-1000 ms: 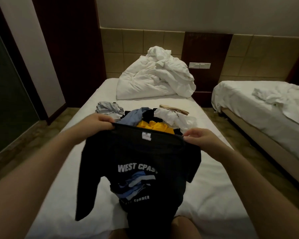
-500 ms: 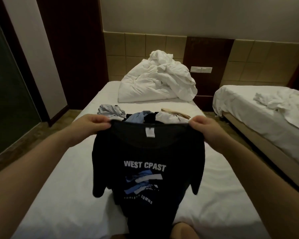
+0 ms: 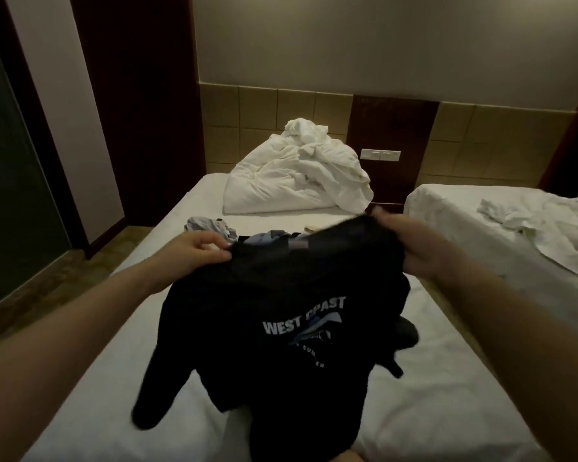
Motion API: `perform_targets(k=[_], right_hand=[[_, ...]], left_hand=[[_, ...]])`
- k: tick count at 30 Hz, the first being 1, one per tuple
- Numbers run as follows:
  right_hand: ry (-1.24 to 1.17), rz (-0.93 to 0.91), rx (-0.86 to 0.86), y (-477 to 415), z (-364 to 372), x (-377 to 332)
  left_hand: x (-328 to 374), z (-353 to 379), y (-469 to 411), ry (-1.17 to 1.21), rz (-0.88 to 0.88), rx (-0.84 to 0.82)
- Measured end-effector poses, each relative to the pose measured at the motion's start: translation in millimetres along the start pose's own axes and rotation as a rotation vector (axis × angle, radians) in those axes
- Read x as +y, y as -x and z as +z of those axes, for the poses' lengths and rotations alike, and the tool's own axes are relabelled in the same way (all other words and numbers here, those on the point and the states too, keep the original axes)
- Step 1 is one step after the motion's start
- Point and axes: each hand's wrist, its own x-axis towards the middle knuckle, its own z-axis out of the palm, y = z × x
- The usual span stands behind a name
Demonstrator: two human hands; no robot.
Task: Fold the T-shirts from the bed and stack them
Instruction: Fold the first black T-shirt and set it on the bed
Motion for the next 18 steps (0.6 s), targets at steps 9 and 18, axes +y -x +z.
perform_targets(k=[9,18], right_hand=[[-0.18,0.049,-0.043,8.8,-10.5,3.4],[0.203,0.133,-0.172,31.9,-30.4,0.9]], left_hand=[[11.3,-18.2,4.5,0.148,-0.046,-0.248],[15.6,-43.2,18.3,0.008,-0.105,-0.42]])
